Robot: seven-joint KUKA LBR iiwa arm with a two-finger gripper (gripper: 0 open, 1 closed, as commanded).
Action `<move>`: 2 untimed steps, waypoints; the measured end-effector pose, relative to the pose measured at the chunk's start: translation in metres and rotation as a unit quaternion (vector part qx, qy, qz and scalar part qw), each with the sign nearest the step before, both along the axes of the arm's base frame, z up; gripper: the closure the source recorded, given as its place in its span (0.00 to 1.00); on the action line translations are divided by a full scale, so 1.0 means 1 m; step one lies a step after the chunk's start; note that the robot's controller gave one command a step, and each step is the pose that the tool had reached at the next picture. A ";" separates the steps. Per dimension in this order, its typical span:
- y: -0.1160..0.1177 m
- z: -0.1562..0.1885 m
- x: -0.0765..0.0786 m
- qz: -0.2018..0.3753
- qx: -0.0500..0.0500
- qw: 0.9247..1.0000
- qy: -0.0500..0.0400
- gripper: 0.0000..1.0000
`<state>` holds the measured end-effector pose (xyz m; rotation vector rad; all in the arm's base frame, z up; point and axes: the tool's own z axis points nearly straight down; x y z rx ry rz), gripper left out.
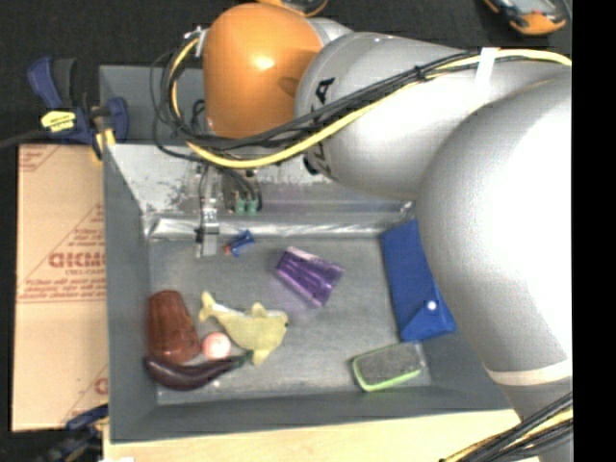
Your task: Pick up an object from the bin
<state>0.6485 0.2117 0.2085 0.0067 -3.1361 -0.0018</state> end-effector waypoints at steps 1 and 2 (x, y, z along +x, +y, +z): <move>-0.001 0.005 0.002 -0.002 0.001 1.000 -0.004 0.00; -0.064 -0.086 0.002 0.024 0.000 1.000 -0.006 0.00</move>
Offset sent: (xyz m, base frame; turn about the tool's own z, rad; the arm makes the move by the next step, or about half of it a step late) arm -0.0007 -0.0980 -0.1385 -0.0765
